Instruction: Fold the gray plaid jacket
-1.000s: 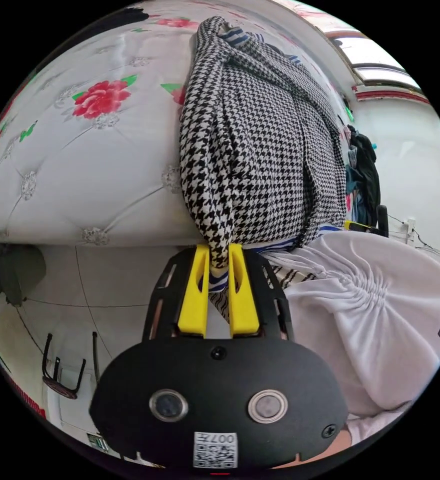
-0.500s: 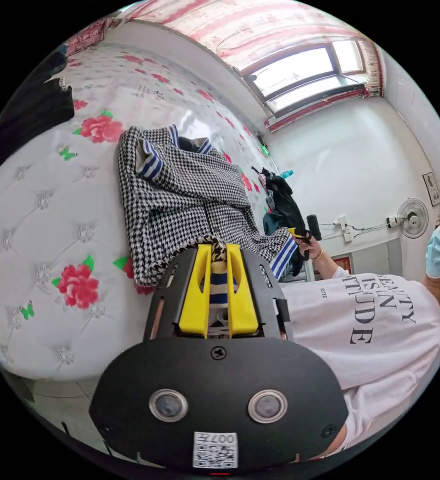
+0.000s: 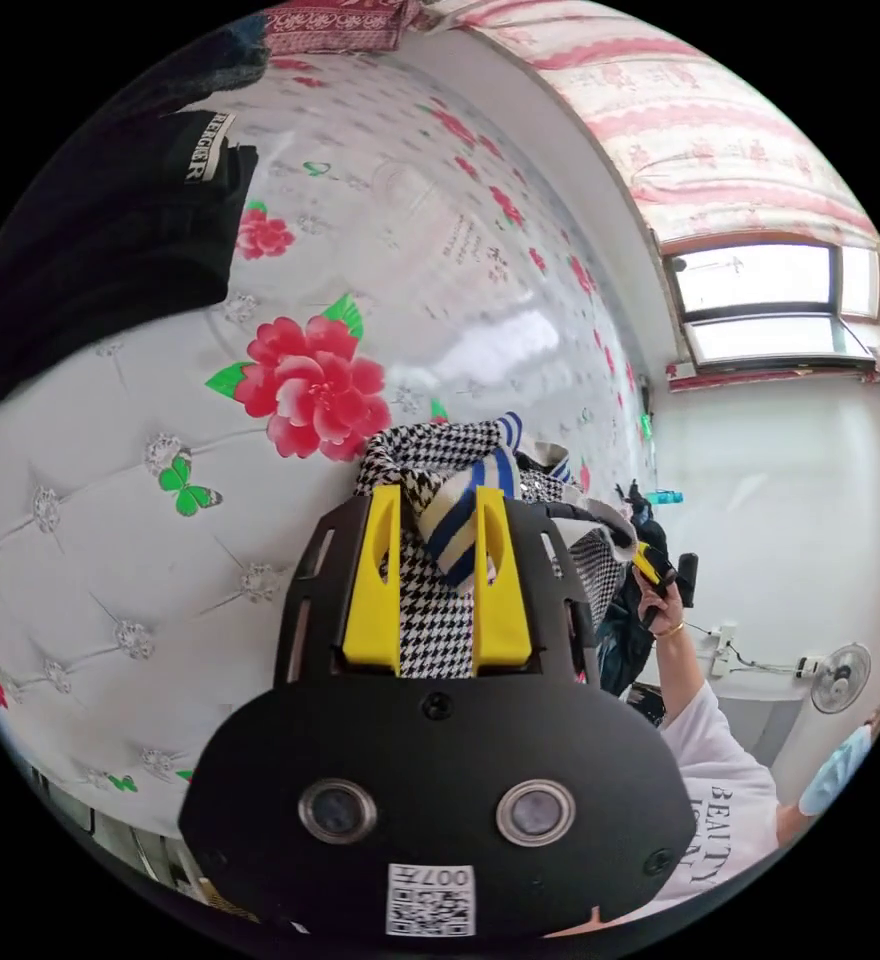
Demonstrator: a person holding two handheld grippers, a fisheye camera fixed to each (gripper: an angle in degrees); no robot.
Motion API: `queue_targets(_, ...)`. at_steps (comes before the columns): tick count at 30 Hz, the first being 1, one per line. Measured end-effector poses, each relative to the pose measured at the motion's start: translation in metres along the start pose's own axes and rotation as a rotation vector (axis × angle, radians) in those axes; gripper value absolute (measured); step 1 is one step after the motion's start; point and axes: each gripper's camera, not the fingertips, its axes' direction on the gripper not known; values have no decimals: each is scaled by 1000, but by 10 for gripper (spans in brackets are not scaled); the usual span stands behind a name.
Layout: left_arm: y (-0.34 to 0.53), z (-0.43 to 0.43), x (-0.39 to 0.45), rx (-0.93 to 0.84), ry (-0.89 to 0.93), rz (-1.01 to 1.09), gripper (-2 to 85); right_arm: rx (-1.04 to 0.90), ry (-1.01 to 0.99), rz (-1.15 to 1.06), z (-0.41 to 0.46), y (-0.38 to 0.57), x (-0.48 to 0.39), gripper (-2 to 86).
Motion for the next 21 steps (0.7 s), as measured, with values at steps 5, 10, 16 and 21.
queue_targets(5,38,-17,-26,120,30,72,118,84,-26,-1,-25,26,50,49)
queue_targets(10,138,-62,-43,242,-153,59,118,196,35,19,-83,92,86,68)
queue_targets(16,181,-21,-9,174,-184,144,125,41,-13,135,-90,164,122,101)
queue_targets(21,158,47,-6,25,-288,111,171,-20,-108,204,-79,194,146,114)
